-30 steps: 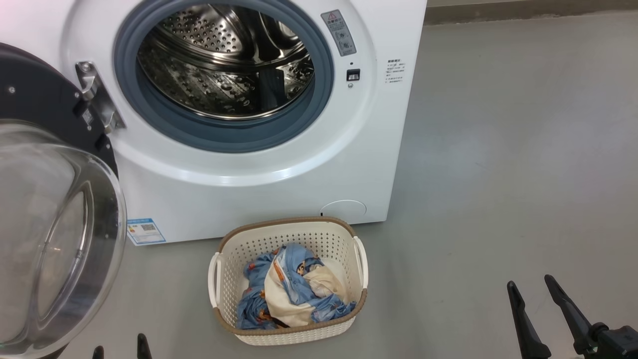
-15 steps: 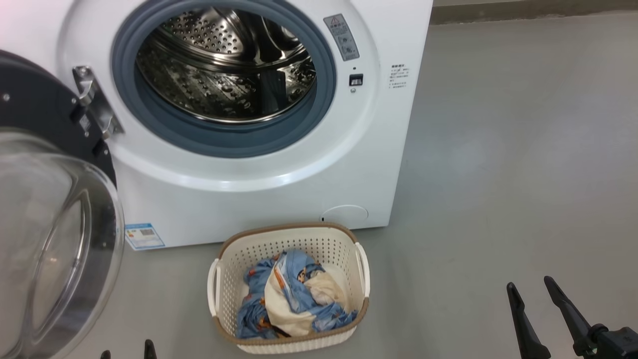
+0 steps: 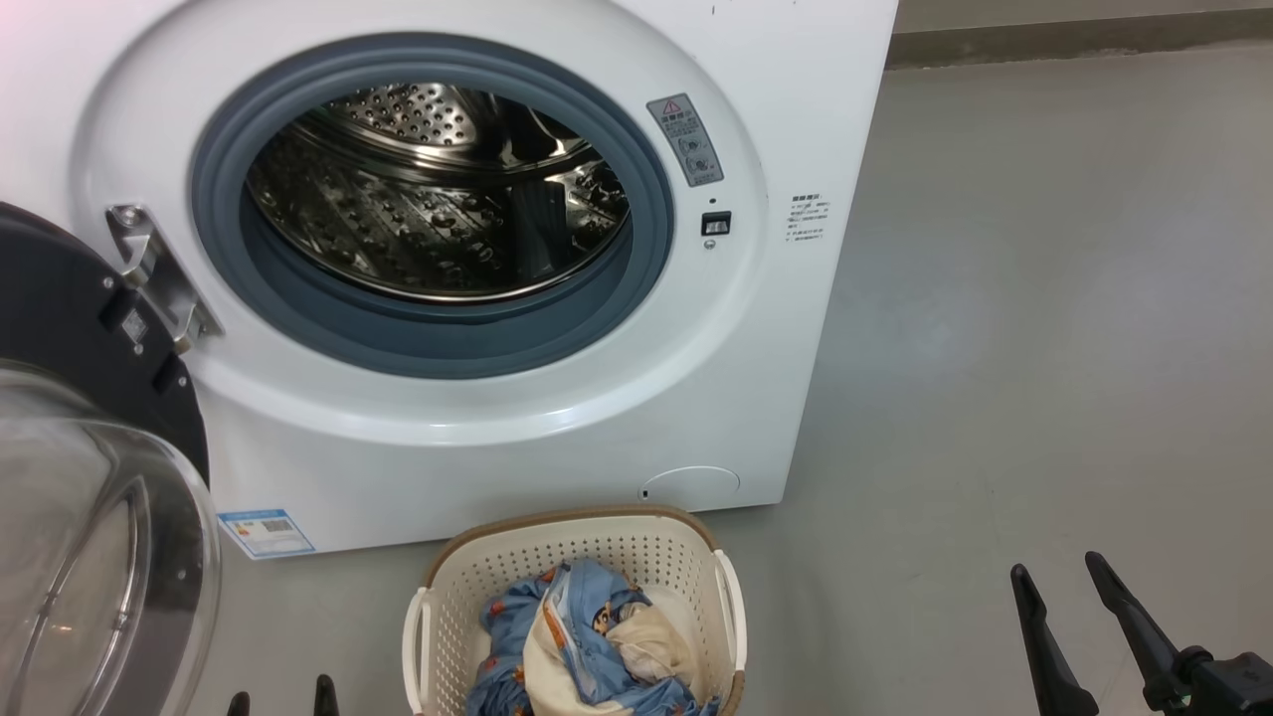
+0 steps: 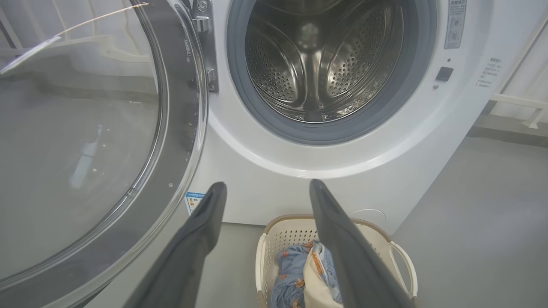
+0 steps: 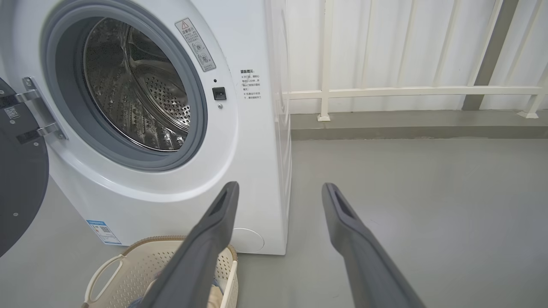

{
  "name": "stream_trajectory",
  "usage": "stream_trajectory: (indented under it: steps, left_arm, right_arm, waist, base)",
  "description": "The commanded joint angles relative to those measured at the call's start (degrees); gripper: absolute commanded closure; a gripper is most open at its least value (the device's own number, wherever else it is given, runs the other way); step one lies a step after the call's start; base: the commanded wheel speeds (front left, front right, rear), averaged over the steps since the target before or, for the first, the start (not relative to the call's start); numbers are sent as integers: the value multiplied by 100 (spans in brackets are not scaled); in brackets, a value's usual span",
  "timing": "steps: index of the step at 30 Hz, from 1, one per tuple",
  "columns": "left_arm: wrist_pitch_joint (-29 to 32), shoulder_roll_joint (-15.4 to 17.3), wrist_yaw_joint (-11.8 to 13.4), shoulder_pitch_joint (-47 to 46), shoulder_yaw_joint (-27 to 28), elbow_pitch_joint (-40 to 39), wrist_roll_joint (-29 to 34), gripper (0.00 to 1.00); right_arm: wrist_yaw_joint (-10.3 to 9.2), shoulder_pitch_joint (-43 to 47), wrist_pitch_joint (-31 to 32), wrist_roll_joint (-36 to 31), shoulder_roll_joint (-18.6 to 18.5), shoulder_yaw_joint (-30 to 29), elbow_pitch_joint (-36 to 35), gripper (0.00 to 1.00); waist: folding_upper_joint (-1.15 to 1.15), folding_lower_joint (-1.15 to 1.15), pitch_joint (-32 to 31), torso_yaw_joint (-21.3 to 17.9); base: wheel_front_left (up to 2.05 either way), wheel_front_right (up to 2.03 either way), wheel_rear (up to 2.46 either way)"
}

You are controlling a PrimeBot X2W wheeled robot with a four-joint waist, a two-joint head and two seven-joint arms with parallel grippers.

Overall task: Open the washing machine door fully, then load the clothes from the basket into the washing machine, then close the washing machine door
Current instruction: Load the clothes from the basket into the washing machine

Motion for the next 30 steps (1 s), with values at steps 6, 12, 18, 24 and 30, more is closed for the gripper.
stream_trajectory:
  steps: [6, 12, 18, 24, 30]
  left_arm:
    - [-37, 17, 37, -154, 114, -189, 26, 0]
    - [-37, 17, 45, -174, -13, -276, 46, 0]
    - [-37, 17, 154, -371, -354, -265, 107, 0]
    - [-37, 17, 295, -995, -841, 451, -114, 0]
    - [178, 17, 145, -2144, -1229, 1760, -723, 0]
  right_arm:
    - [9, -109, -68, 37, -123, 137, -118, 0]
    - [9, -136, -68, 50, -116, 158, -129, 0]
    - [9, -248, -68, 152, -86, 140, -140, 0]
    - [9, -466, -68, 354, -60, 193, -163, 0]
    - [9, -823, -68, 617, -118, 372, -201, 0]
  waist:
    - [0, 0, 3, -10]
    - [0, 0, 84, -59]
    - [0, 0, 394, -222]
    - [0, 0, 993, -499]
    - [0, 0, 1812, -879]
  base:
    - [6, -6, 0]
    - [0, 0, 0]
    - [0, 0, 0]
    - [0, 0, 0]
    - [0, 0, 0]
